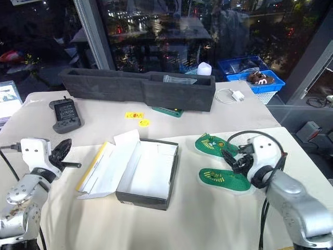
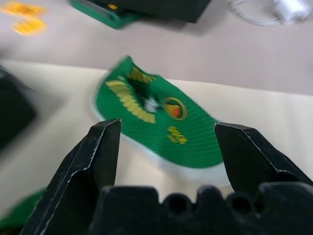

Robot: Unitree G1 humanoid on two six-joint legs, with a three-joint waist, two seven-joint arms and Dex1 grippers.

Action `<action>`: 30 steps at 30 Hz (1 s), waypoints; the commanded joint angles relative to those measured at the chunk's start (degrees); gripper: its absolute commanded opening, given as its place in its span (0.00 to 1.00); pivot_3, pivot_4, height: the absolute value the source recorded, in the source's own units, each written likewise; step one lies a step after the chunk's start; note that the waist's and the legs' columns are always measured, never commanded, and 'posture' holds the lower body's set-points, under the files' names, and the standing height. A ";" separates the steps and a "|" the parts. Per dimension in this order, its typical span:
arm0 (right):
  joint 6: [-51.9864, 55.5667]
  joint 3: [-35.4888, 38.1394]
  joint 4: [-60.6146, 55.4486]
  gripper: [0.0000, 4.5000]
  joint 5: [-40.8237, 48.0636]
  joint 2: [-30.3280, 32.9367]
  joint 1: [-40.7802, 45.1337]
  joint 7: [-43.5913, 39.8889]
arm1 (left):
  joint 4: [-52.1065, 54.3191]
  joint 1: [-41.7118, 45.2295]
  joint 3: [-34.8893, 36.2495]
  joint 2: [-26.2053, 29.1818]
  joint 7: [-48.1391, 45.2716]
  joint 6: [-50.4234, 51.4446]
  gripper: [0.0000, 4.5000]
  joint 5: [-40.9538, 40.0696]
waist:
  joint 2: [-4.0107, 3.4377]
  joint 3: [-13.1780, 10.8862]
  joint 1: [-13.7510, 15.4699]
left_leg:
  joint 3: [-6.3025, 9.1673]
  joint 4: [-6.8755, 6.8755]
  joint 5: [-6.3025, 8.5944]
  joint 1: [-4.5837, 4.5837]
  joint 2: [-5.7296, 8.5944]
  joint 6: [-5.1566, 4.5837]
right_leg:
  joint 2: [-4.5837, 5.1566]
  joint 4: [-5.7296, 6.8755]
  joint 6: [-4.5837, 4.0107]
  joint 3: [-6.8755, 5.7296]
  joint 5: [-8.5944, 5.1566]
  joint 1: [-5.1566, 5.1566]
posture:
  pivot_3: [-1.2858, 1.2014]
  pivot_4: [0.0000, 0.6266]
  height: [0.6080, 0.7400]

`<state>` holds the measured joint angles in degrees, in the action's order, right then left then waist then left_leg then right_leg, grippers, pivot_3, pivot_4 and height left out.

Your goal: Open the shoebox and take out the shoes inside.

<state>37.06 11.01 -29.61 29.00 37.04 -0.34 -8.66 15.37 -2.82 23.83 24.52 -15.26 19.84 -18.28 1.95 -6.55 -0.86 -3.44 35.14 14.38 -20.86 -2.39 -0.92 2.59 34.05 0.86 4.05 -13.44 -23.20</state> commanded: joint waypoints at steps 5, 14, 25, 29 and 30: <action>-11.19 0.58 2.77 0.81 -11.03 -3.74 -0.44 1.04 | -1.60 -2.08 4.04 -0.02 1.70 -5.09 0.00 1.51 | 0.04 0.01 0.28 | 0.01 0.03 0.00 0.19 0.00 0.00 | -0.05 0.01 -0.01 -0.08 -0.01 0.08 | 0.52 0.24 1.00; -16.11 -0.52 4.24 0.81 -16.26 -6.21 -4.05 -2.35 | -5.38 -2.86 4.84 -0.18 1.50 -8.99 0.00 1.91 | 0.03 0.02 0.04 | -0.05 0.01 0.00 0.37 -0.04 0.00 | -0.04 0.05 -0.06 -0.04 0.01 0.16 | 0.52 0.24 1.00; -17.09 -1.54 8.14 0.81 -19.58 -9.04 -0.63 -3.49 | -6.77 -1.08 3.92 -1.37 2.89 -8.11 0.00 1.73 | 0.06 0.04 0.05 | -0.14 0.01 0.00 0.48 -0.06 0.00 | -0.05 0.08 -0.10 -0.03 0.05 0.19 | 0.52 0.24 1.00; -17.37 -1.33 8.66 0.81 -20.24 -9.43 -0.71 -4.16 | -7.15 -1.03 4.02 -2.00 2.56 -10.26 0.00 1.78 | 0.06 0.05 0.05 | -0.13 0.01 0.00 0.47 -0.05 0.00 | -0.04 0.08 -0.10 -0.02 0.06 0.21 | 0.52 0.24 1.00; -17.40 -1.26 8.73 0.81 -20.34 -9.47 -0.76 -4.25 | -7.23 -0.97 4.04 -2.03 2.49 -10.21 0.00 1.61 | 0.06 0.05 0.04 | -0.13 0.01 0.00 0.48 -0.05 0.00 | -0.04 0.08 -0.10 -0.02 0.06 0.21 | 0.52 0.24 1.00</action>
<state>21.50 8.93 -20.03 9.57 27.66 -1.50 -12.49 7.95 -4.38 27.43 22.40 -12.66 11.18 -16.59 2.01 -6.51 -0.82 -3.58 35.15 14.38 -20.38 -2.44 -0.93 2.55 34.12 0.76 4.02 -13.38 -22.99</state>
